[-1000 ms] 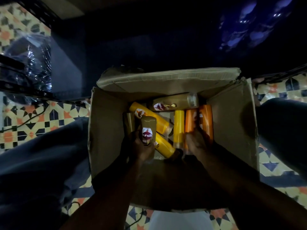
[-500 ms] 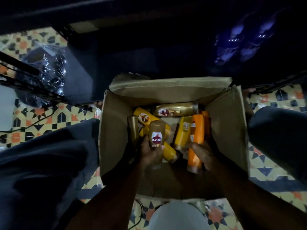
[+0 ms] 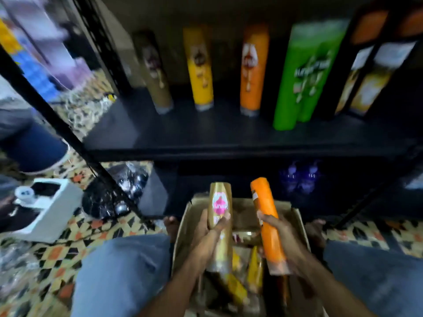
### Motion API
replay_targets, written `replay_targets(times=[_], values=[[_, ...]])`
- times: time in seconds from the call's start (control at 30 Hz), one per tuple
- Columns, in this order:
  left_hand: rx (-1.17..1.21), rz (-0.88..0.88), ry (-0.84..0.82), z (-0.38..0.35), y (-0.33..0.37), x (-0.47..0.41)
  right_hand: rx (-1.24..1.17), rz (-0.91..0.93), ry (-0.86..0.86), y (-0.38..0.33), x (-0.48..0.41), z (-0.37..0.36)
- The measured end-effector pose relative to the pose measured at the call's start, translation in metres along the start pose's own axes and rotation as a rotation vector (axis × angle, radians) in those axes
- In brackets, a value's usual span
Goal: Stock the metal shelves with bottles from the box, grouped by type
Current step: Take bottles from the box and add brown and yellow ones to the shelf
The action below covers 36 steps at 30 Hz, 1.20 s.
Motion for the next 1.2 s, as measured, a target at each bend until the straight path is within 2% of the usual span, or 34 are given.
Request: replay_targets(times=[0.23, 0.37, 0.6, 0.9, 1.03, 1.2], values=[[0.049, -0.319, 0.01, 0.039, 0.144, 0.026, -0.095, 0.344, -0.04, -0.128, 0.036, -0.046], [0.118, -0.496, 0.067, 0.066, 0.222, 0.026, -0.053, 0.649, 0.018, -0.198, 0.052, -0.076], [0.159, -0.728, 0.149, 0.102, 0.315, 0.004, 0.065, 0.936, 0.05, -0.262, 0.067, -0.124], [0.113, -0.742, 0.166, 0.1, 0.319, -0.05, 0.141, 1.005, 0.093, -0.268, 0.027, -0.15], [0.046, -0.783, 0.225, 0.098, 0.302, -0.061, 0.136, 1.013, 0.172, -0.26, 0.012, -0.143], [0.035, -0.727, 0.279, 0.099, 0.271, -0.079, 0.224, 1.007, 0.239, -0.252, -0.014, -0.14]])
Point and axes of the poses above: each hand's wrist, its own x-axis away from the middle knuckle, its own z-axis out of the back of the hand, y = z × x, the point moved 9 cm from there along -x, towards the middle knuckle, and after that the axes turned 10 degrees about y, right-handed, at the moved point
